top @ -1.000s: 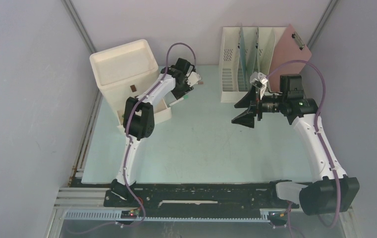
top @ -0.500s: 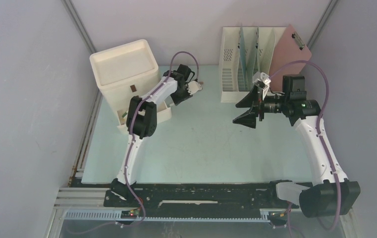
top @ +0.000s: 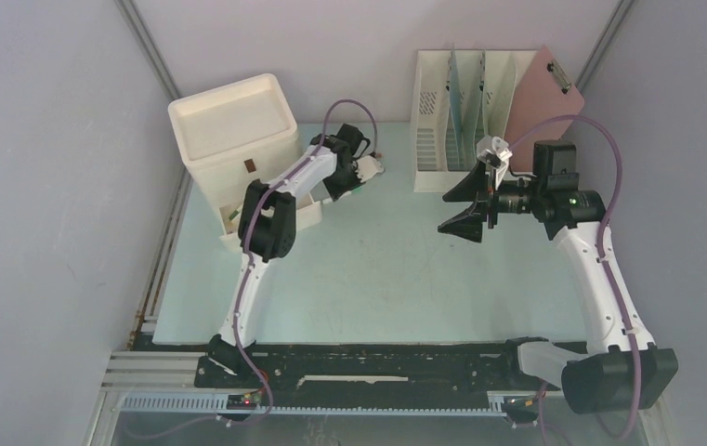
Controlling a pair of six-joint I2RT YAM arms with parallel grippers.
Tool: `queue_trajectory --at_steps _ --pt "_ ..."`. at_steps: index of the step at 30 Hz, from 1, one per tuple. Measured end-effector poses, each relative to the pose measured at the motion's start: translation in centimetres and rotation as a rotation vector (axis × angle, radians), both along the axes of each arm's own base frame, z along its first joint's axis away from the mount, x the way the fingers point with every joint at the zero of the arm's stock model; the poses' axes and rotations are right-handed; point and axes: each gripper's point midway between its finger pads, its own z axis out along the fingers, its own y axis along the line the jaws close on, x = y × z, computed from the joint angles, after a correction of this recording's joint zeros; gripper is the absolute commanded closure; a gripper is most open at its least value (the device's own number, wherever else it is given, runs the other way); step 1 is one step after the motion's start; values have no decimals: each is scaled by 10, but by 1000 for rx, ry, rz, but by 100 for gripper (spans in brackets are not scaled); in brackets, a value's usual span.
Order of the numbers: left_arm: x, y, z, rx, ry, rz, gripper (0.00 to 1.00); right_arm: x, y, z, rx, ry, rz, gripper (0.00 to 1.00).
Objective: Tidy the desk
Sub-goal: Pick up the stationery from the center of the board.
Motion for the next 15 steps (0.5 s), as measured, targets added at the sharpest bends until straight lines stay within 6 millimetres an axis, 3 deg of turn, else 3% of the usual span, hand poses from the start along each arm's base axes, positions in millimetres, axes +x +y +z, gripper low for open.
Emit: queue_trajectory --at_steps 7,15 --pt "-19 -39 15 -55 -27 -6 100 1 -2 1 1 -3 -7 10" --pt "-38 -61 60 -188 -116 22 100 1 -3 2 3 -6 -10 10"
